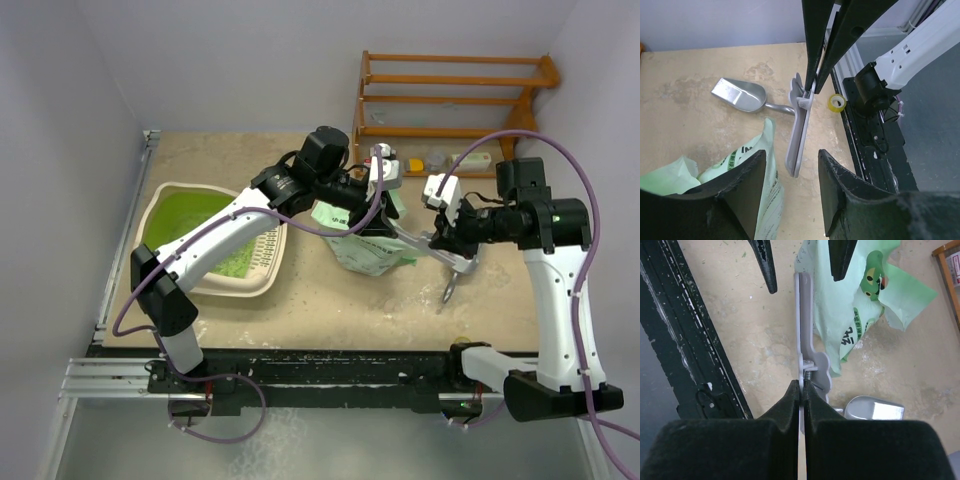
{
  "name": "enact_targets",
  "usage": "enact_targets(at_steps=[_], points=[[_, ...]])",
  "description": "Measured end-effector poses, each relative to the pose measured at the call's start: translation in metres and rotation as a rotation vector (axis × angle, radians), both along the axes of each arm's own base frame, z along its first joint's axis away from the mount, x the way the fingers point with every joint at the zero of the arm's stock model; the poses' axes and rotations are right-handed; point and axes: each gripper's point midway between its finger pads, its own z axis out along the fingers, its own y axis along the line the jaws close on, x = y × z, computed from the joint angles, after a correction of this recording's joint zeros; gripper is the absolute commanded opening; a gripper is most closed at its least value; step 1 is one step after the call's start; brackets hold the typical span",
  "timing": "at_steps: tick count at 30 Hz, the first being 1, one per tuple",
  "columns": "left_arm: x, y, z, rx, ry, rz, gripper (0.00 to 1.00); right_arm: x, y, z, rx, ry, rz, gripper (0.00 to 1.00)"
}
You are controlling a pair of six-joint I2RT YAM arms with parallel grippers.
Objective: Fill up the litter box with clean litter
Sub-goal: Pick up the clamp at the center of the board.
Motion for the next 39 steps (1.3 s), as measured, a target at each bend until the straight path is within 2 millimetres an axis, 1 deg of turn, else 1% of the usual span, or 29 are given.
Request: enact_targets(at_steps=[12, 17, 18, 20, 21, 22, 23, 33, 34, 37, 39], points=[[-0.0019, 0.0001, 0.0005, -0.001, 0.010, -0.007, 0.42, 0.0041, 0.0003, 0.0082, 0.008, -0.057, -0.008, 0.00], [-0.0019, 0.0000, 0.0006, -0.002, 0.011, -0.006, 0.35, 0.0028, 0.0002, 0.0100, 0.009, -0.067, -0.008, 0.00], [-0.0019, 0.0000, 0.0006, -0.001, 0.011, -0.006, 0.32, 0.0025, 0.0001, 0.0102, 0.009, -0.068, -0.009, 0.00], [-0.0018, 0.0000, 0.0007, -0.001, 0.012, -0.005, 0.24, 0.0024, 0.0001, 0.0103, 0.009, -0.069, -0.009, 0.00], [-0.0018, -0.0001, 0.0008, -0.002, 0.012, -0.005, 0.17, 0.0024, 0.0001, 0.0103, 0.009, -0.069, -0.009, 0.00], [-0.0017, -0.0001, 0.0009, -0.002, 0.013, -0.004, 0.07, 0.0024, 0.0001, 0.0103, 0.009, -0.069, -0.009, 0.00], [-0.0017, -0.0003, 0.0012, -0.003, 0.016, -0.003, 0.04, 0.0024, 0.0001, 0.0103, 0.008, -0.069, -0.009, 0.00], [-0.0019, 0.0012, 0.0009, 0.014, 0.030, 0.005, 0.03, 0.0032, -0.0004, 0.0093, 0.006, -0.069, -0.010, 0.00], [-0.0015, 0.0013, 0.0013, 0.019, 0.031, 0.008, 0.03, 0.0033, -0.0003, 0.0089, 0.006, -0.069, -0.010, 0.04], [-0.0001, 0.0017, -0.0006, 0.033, 0.029, 0.012, 0.03, 0.0038, -0.0002, 0.0083, 0.007, -0.069, -0.013, 0.33], [0.0007, 0.0027, -0.0041, 0.048, 0.026, 0.022, 0.03, 0.0036, -0.0002, 0.0082, 0.012, -0.064, -0.022, 0.49]])
